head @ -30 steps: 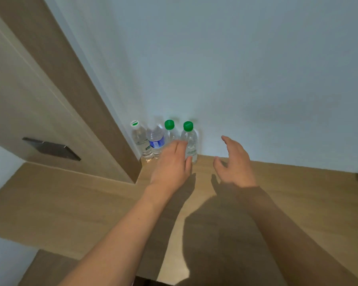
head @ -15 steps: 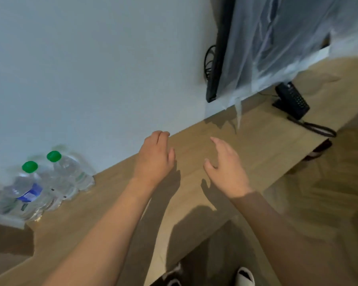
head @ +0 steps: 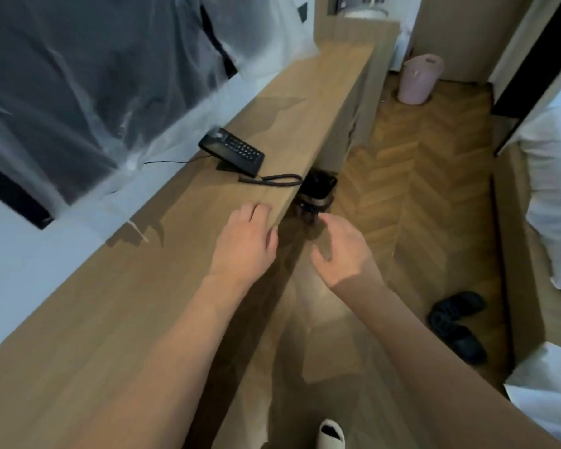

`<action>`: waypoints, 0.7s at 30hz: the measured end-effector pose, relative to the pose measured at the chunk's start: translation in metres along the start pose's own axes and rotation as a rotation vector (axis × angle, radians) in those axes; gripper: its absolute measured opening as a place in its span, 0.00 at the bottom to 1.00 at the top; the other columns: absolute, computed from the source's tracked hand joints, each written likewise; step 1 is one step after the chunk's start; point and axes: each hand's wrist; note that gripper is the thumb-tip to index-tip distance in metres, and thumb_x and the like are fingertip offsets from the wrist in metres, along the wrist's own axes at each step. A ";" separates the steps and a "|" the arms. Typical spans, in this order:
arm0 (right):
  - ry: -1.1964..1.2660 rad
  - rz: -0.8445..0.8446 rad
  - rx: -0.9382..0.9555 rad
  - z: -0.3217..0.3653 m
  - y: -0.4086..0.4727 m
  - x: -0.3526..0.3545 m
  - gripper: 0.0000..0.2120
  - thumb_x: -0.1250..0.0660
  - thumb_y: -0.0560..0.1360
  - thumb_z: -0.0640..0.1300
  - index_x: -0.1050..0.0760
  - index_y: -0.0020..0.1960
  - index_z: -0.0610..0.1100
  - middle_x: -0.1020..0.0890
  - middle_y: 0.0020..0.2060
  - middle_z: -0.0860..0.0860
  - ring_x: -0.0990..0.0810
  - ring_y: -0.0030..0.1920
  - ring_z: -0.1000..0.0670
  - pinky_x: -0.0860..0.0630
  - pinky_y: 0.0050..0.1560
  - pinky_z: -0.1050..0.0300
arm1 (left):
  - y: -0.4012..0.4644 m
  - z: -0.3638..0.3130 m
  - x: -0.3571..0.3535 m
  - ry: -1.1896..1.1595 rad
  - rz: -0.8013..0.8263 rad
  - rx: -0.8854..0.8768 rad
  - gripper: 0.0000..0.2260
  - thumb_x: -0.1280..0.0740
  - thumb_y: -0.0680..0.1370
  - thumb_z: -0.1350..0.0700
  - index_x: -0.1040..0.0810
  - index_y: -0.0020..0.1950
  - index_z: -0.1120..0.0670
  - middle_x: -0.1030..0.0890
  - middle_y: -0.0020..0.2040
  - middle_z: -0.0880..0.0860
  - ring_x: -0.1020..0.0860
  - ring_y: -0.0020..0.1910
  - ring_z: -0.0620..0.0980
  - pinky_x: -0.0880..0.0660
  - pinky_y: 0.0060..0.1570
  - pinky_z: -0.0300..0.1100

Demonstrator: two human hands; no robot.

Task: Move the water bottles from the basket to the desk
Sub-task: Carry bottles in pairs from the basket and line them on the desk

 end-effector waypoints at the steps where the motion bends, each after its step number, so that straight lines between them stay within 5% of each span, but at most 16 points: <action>1: -0.008 -0.018 -0.020 -0.017 0.006 0.014 0.27 0.36 0.76 0.46 0.33 0.74 0.40 0.26 0.68 0.43 0.29 0.69 0.43 0.35 0.72 0.51 | 0.015 -0.019 -0.010 -0.016 0.008 -0.025 0.17 0.37 0.79 0.52 0.27 0.66 0.57 0.25 0.60 0.56 0.25 0.58 0.56 0.26 0.59 0.50; 6: -0.004 -0.078 -0.124 -0.087 0.035 0.069 0.28 0.33 0.77 0.44 0.35 0.75 0.43 0.28 0.70 0.46 0.31 0.70 0.47 0.39 0.73 0.57 | 0.083 -0.089 -0.048 -0.071 0.034 -0.141 0.18 0.36 0.79 0.52 0.27 0.67 0.57 0.24 0.62 0.55 0.26 0.61 0.54 0.27 0.62 0.48; 11: -0.026 -0.078 -0.183 -0.137 0.086 0.099 0.28 0.34 0.78 0.45 0.38 0.76 0.45 0.30 0.71 0.46 0.32 0.71 0.46 0.36 0.74 0.51 | 0.152 -0.124 -0.095 -0.109 0.062 -0.196 0.17 0.34 0.78 0.55 0.26 0.65 0.58 0.25 0.62 0.56 0.26 0.61 0.55 0.26 0.61 0.50; 21: -0.125 -0.078 -0.268 -0.225 0.277 0.146 0.27 0.36 0.78 0.46 0.37 0.76 0.46 0.29 0.69 0.49 0.30 0.69 0.46 0.33 0.69 0.52 | 0.362 -0.157 -0.197 -0.155 0.079 -0.211 0.17 0.36 0.79 0.52 0.27 0.67 0.56 0.25 0.64 0.54 0.26 0.62 0.52 0.26 0.61 0.46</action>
Point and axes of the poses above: each hand's wrist, its own y-axis towards the middle knuckle, its own x-axis out of the back of the hand, z = x × y
